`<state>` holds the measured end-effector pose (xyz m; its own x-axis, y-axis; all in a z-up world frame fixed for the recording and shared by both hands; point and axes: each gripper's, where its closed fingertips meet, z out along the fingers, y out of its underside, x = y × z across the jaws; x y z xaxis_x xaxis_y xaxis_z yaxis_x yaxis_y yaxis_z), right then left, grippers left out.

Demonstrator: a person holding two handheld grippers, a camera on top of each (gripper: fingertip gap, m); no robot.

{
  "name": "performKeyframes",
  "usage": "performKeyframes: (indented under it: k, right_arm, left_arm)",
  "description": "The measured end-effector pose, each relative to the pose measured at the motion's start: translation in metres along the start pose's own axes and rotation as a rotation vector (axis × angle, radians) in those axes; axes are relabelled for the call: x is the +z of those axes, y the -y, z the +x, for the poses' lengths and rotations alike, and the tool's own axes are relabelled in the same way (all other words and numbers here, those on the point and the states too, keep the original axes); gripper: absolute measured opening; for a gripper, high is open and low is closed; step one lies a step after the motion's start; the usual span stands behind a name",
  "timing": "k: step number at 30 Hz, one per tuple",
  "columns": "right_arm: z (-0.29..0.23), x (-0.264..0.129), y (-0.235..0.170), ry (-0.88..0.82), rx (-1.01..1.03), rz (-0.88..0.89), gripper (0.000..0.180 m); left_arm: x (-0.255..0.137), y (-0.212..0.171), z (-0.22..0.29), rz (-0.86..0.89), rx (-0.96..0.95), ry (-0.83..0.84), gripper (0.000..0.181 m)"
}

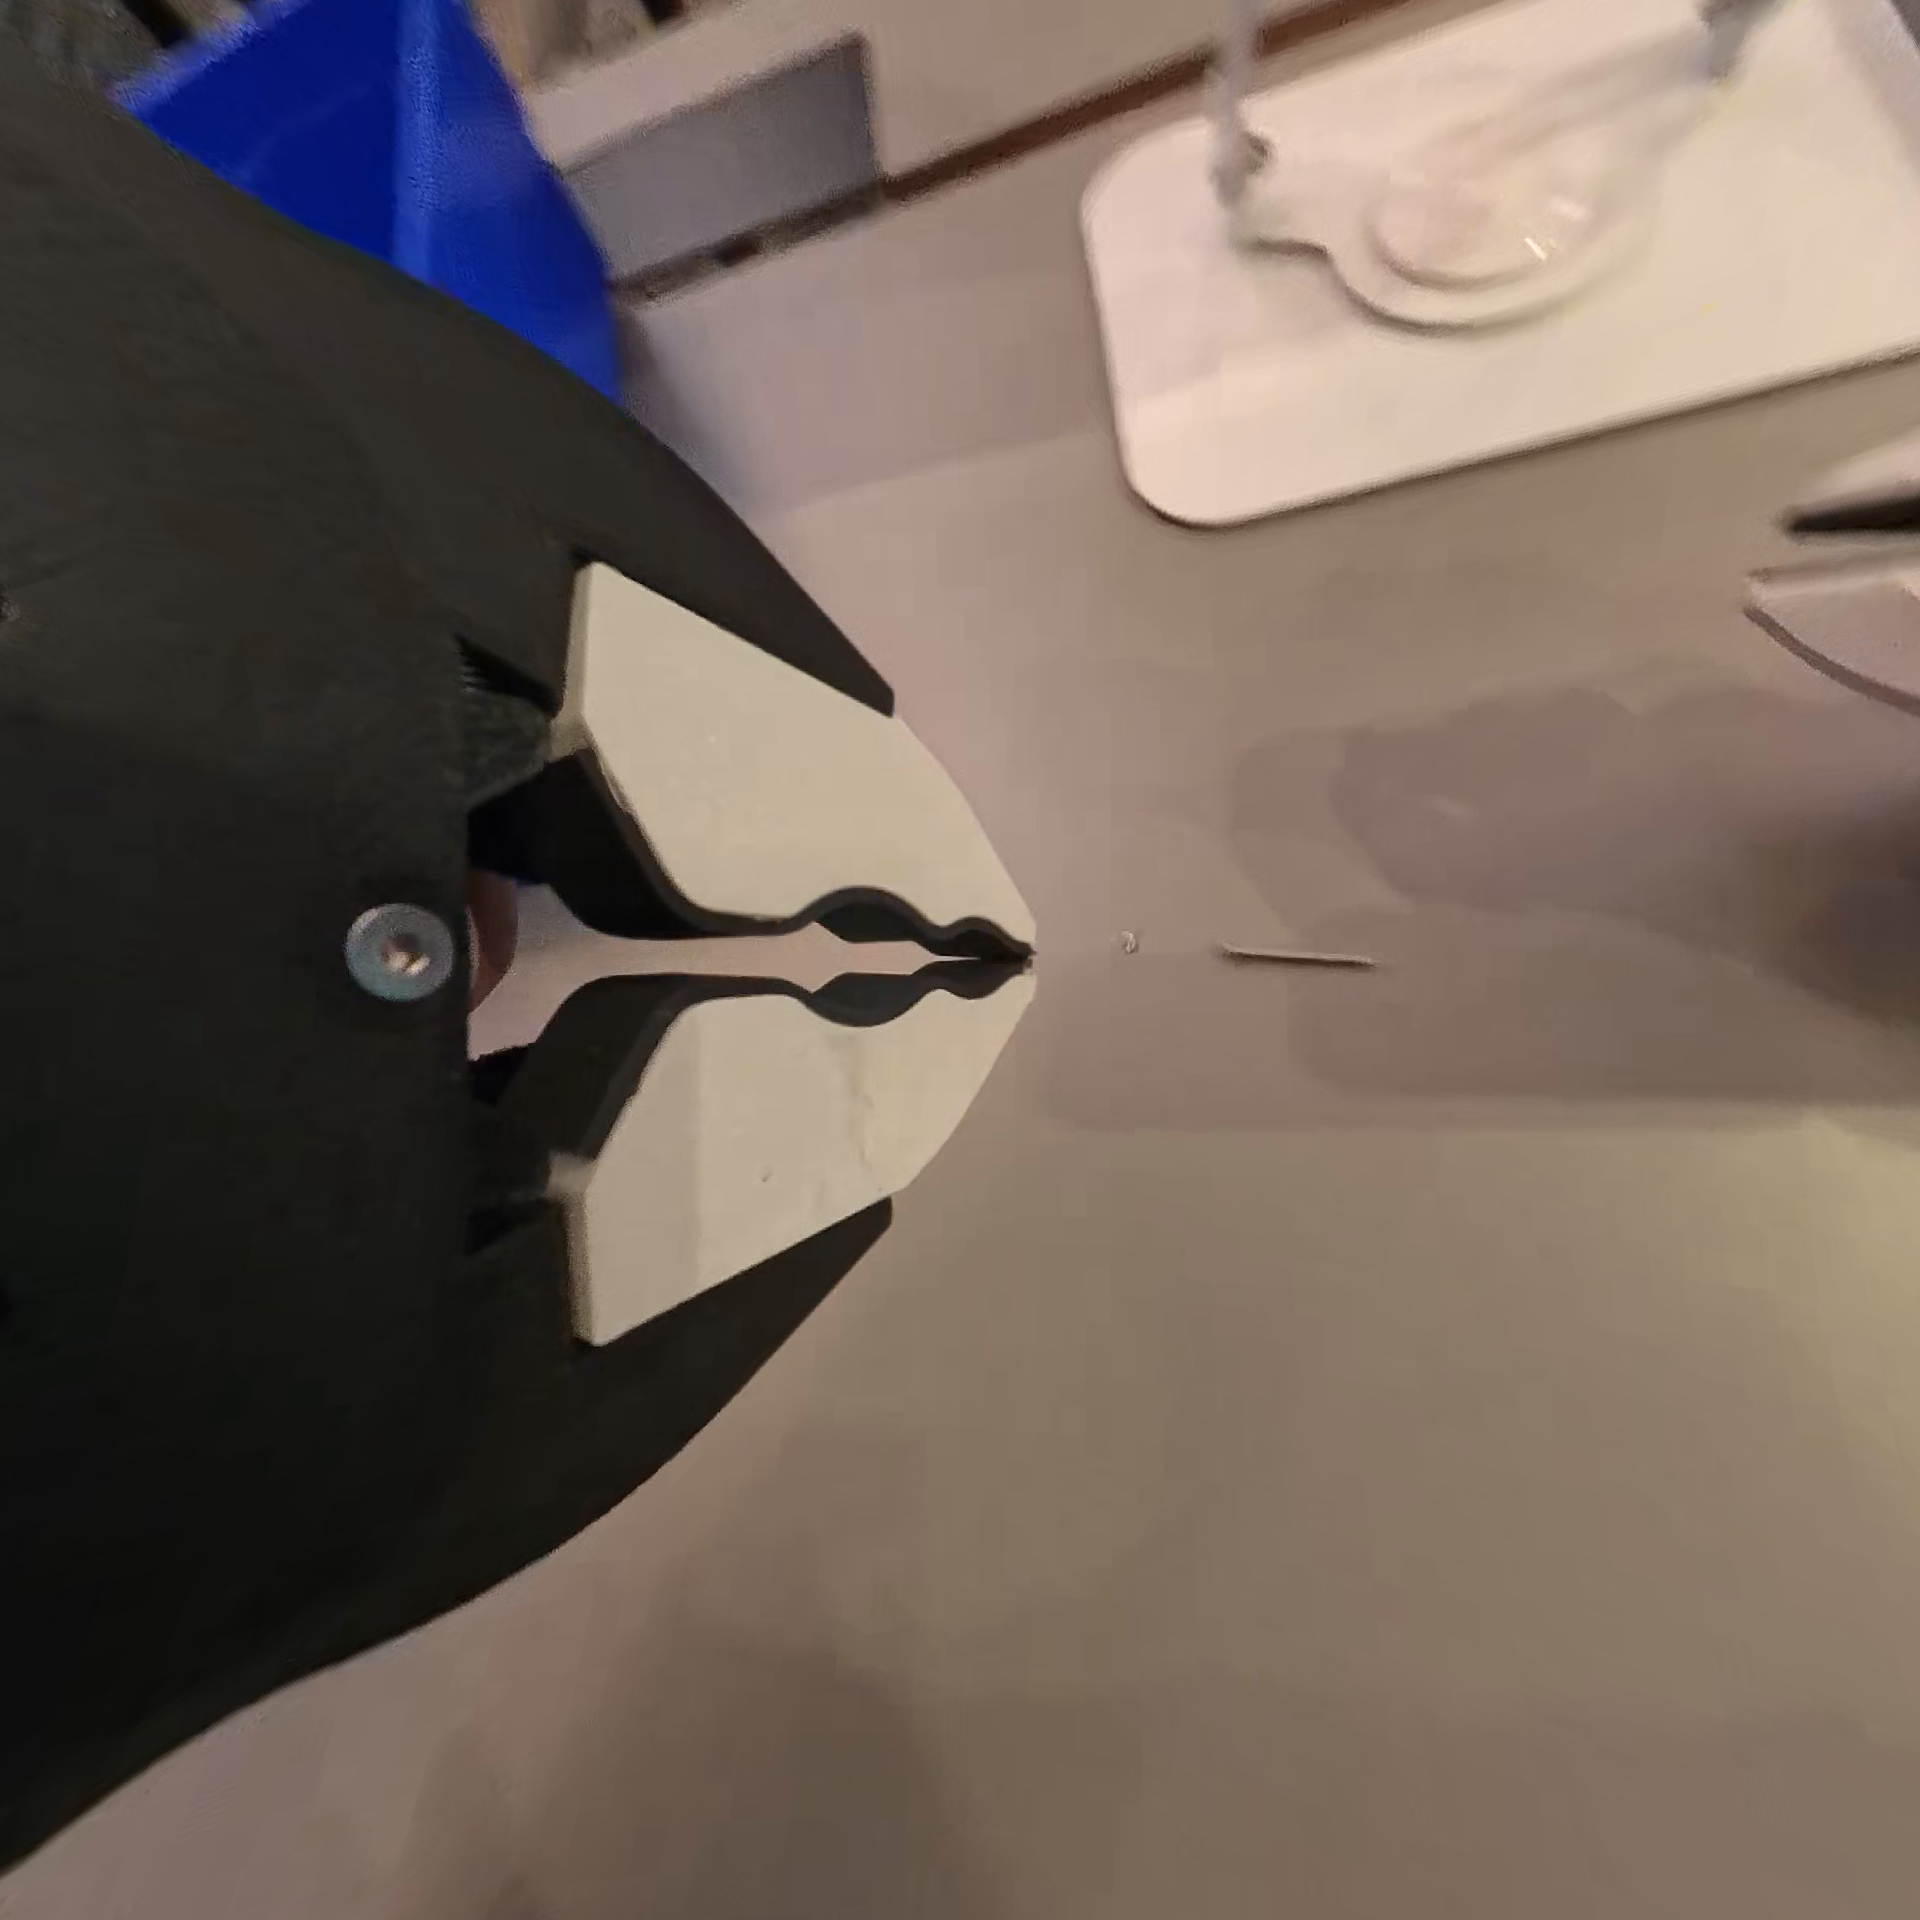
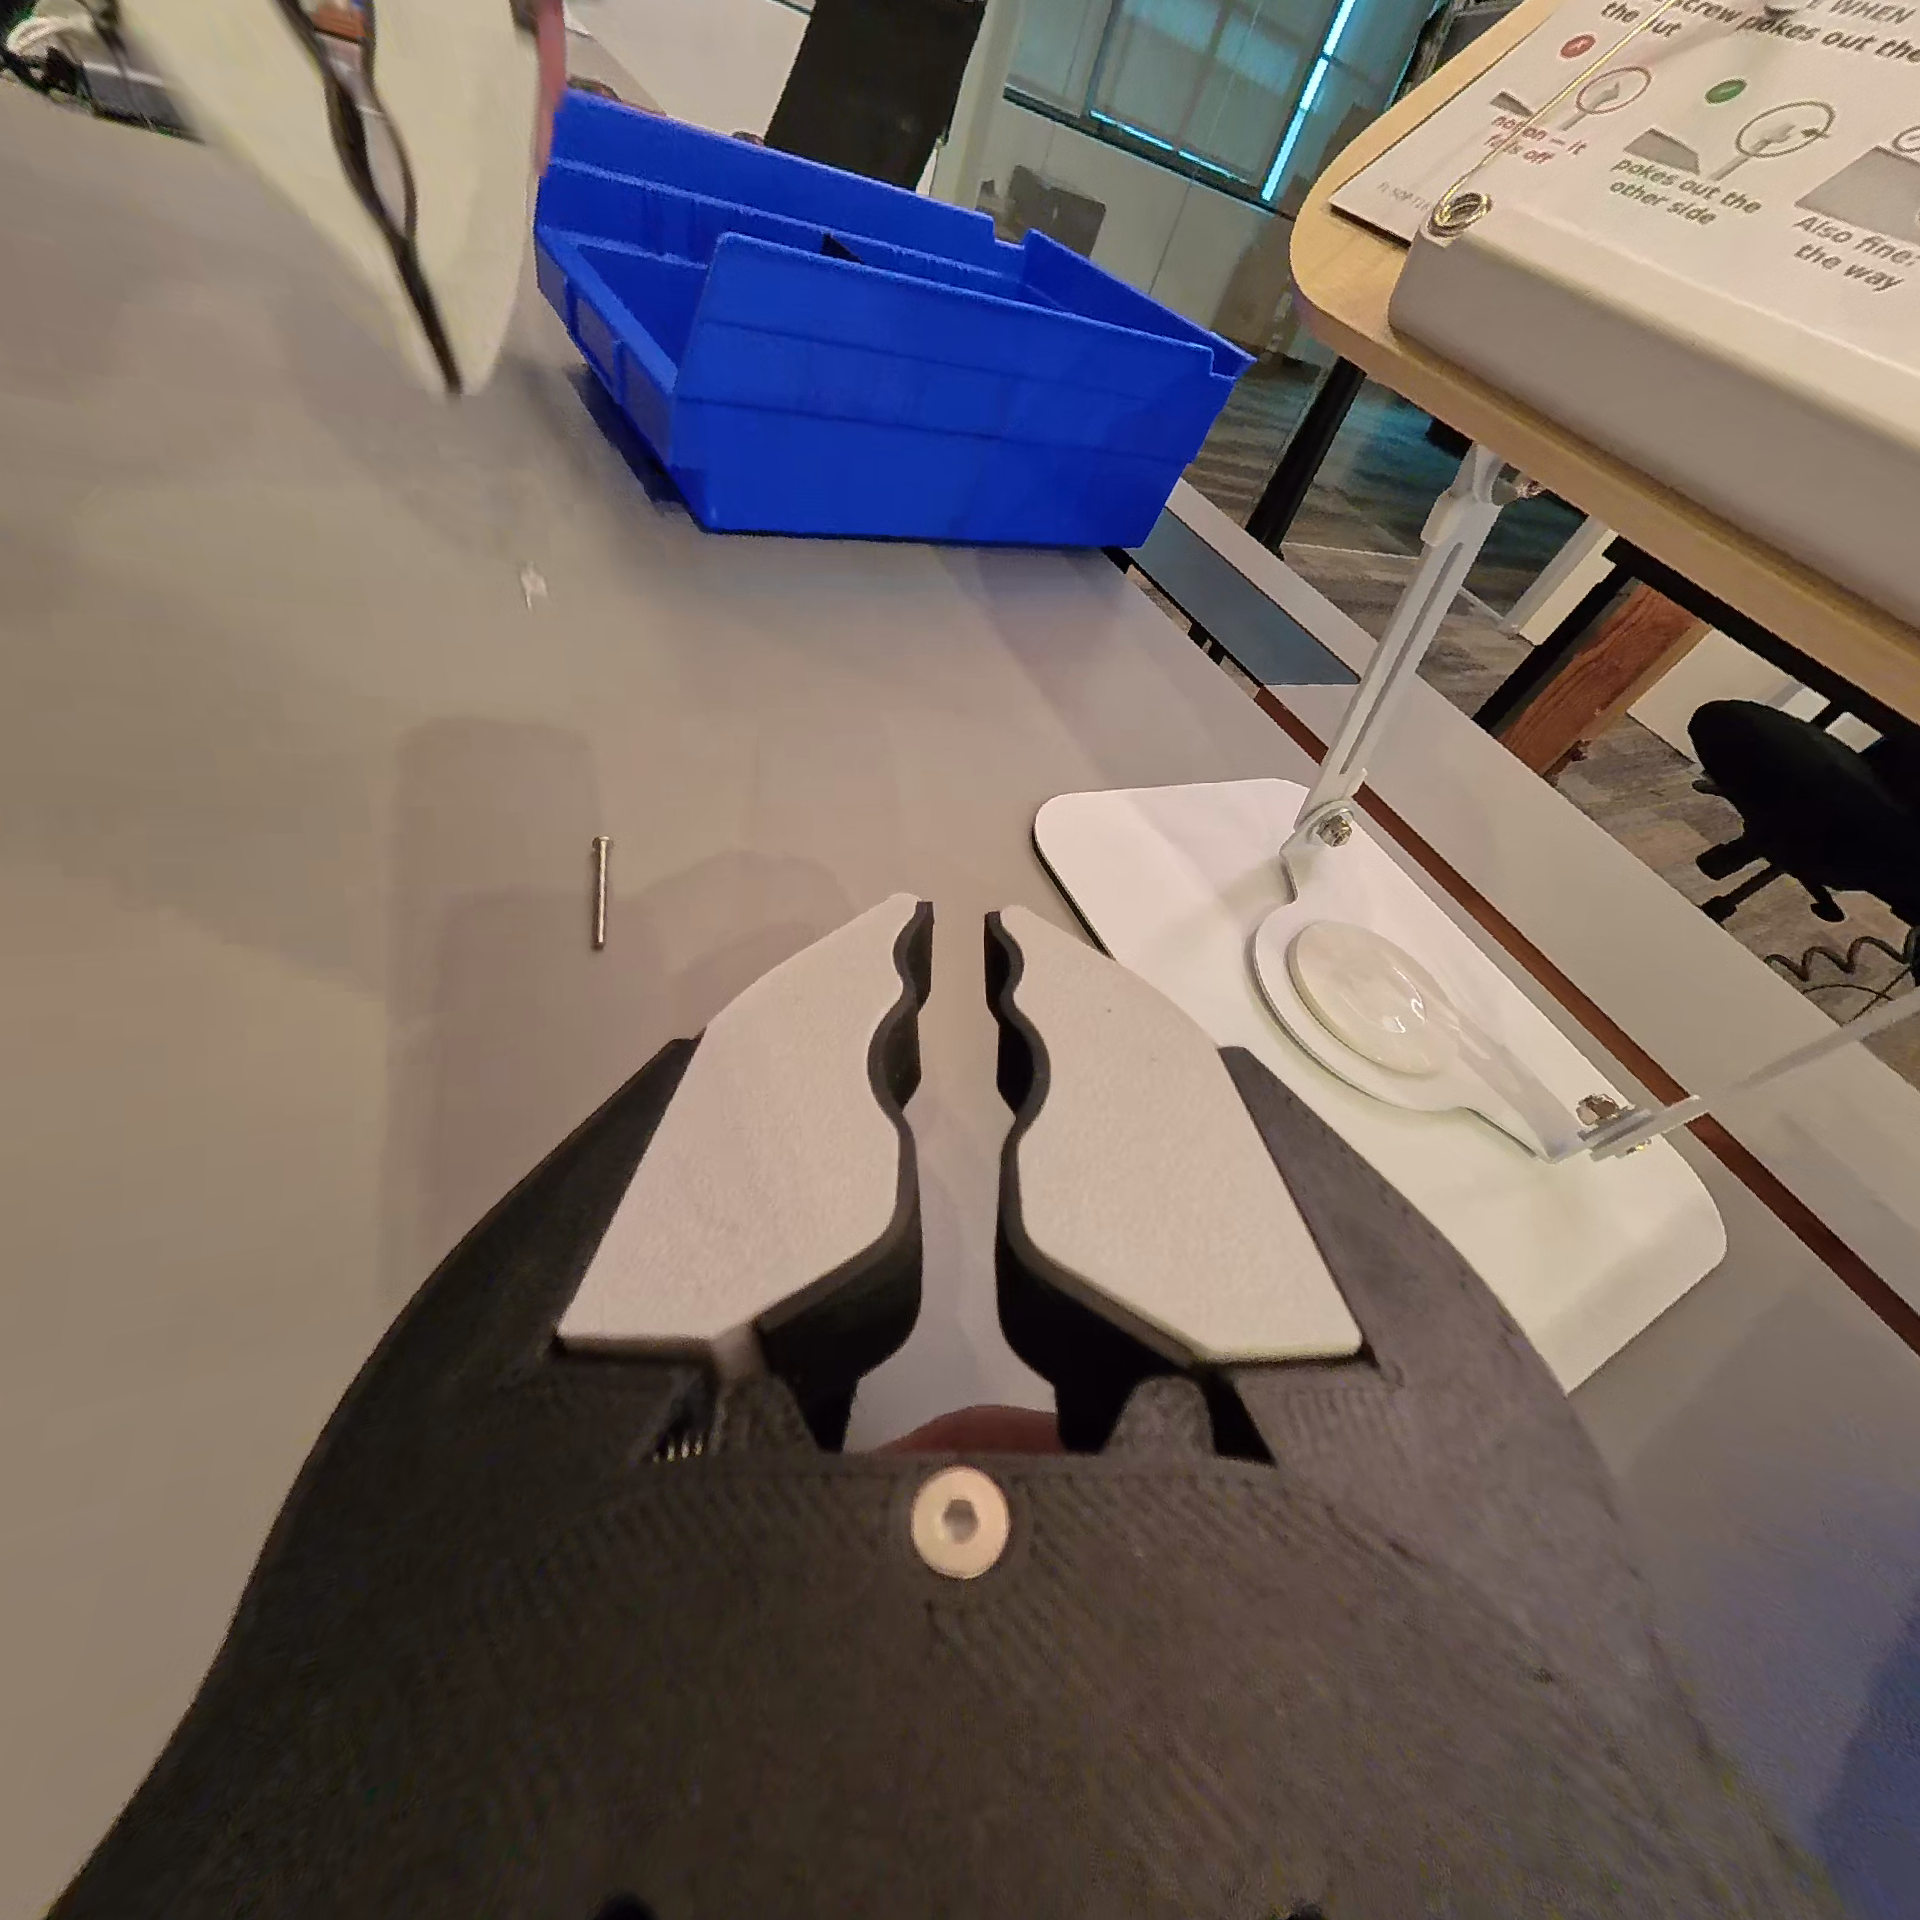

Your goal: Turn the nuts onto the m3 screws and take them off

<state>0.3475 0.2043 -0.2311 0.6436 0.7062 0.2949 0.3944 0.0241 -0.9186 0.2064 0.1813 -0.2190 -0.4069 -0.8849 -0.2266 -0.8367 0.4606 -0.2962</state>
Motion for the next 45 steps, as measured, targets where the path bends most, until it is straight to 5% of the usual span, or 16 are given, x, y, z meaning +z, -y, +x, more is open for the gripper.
performKeyframes:
  k: [1, 9, 22, 38, 45]
  right_arm:
    - [0.0, 0.0, 0.0, 0.001, -0.002, -0.002, 0.01]
    - [0.0, -0.003, -0.005, 0.011, 0.001, -0.025, 0.01]
    - [-0.004, -0.008, -0.004, 0.026, 0.015, -0.015, 0.009]
    - [0.002, -0.019, -0.017, 0.058, 0.025, -0.06, 0.011]
    - [-0.025, -0.033, -0.036, 0.253, -0.022, -0.164, 0.012]
  left_arm:
    - [0.013, 0.011, 0.005, 0.017, 0.011, -0.038, 0.0]
    - [0.079, 0.04, 0.016, 0.041, 0.034, -0.141, 0.0]
    - [0.085, 0.027, 0.029, 0.162, -0.134, -0.053, 0.0]
    - [0.09, 0.047, 0.035, 0.252, -0.115, -0.035, 0.008]
    - [0.091, 0.062, 0.021, 0.259, -0.066, -0.015, 0.013]
